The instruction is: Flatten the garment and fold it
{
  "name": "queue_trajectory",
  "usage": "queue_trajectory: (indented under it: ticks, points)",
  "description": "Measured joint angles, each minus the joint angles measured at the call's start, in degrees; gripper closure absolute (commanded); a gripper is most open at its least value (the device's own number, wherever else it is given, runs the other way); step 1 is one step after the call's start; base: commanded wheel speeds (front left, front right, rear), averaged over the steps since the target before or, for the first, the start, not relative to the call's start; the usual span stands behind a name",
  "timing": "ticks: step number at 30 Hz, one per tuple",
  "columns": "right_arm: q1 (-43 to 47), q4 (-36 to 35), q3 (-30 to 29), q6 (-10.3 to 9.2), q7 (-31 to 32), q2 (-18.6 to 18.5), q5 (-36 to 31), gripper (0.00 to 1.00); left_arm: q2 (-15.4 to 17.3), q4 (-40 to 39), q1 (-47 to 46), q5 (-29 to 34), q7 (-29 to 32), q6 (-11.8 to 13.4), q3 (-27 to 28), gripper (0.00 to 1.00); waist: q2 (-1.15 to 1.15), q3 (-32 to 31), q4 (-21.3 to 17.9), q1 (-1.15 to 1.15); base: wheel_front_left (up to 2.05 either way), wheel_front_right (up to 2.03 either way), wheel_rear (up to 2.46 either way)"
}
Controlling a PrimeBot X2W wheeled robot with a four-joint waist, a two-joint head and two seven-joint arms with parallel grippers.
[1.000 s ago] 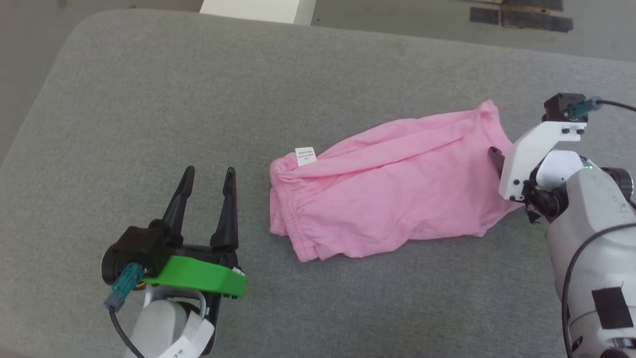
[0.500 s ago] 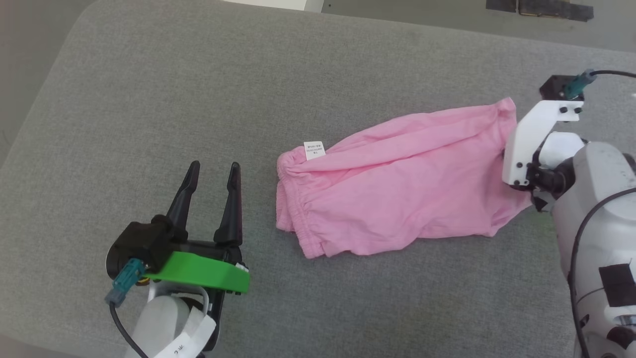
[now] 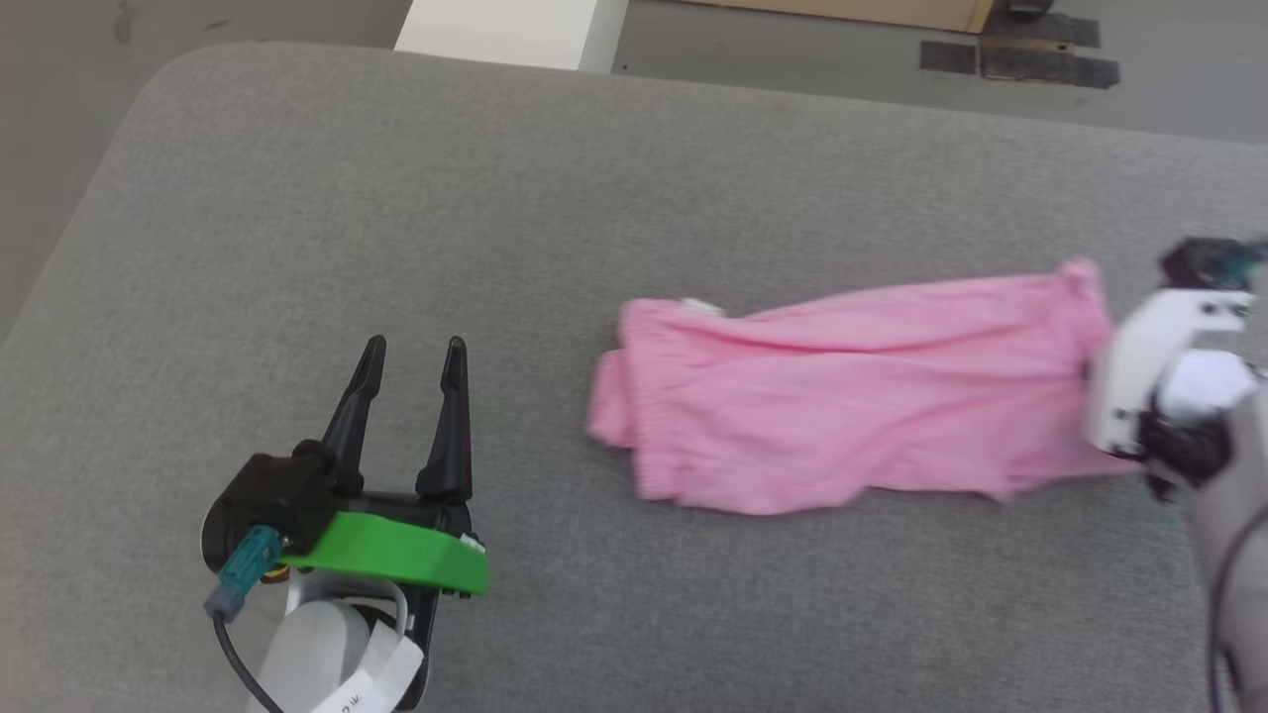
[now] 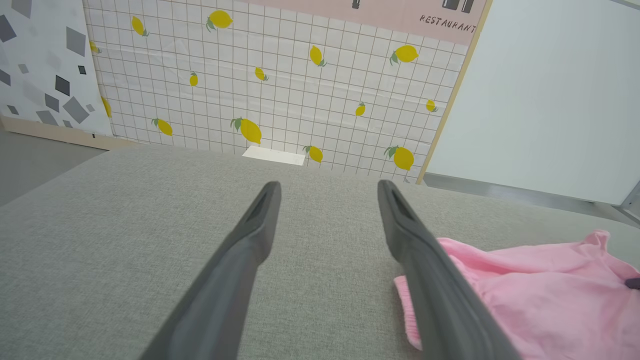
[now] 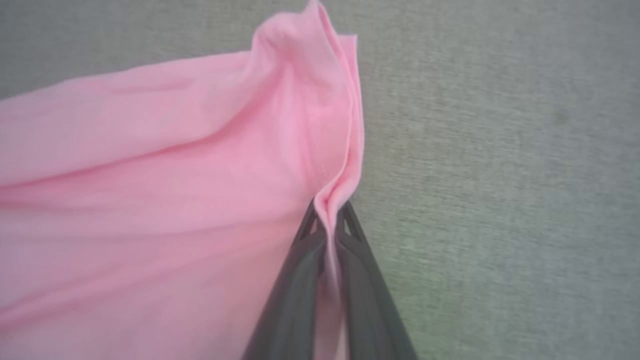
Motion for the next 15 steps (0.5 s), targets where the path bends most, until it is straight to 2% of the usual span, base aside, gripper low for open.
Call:
queue_trajectory:
  ticks: [6, 11, 15]
  points:
    - [5.9, -6.2, -1.9, -0.01, 0.1, -6.5, -4.4, 1.0, 0.0, 0.0, 0.6, 1.2, 0.0, 0.0, 0.3, 0.0, 0.0, -1.3, -1.9, 0.0, 0.0, 0.0, 0.0]
    - [8.6, -13.0, -1.3, -0.01, 1.0, -6.5, -6.9, 1.0, -0.1, 0.3, 1.4, 1.5, 0.0, 0.0, 0.2, 0.0, 0.0, -2.3, -3.1, 0.0, 0.0, 0.0, 0.0]
    - [9.6, -22.1, 2.7, -0.01, 3.6, -5.8, -7.6, 1.0, -0.1, 0.5, 1.7, 1.8, 0.0, 0.0, 0.0, 0.0, 0.0, -3.0, -3.4, 0.0, 0.0, 0.0, 0.0]
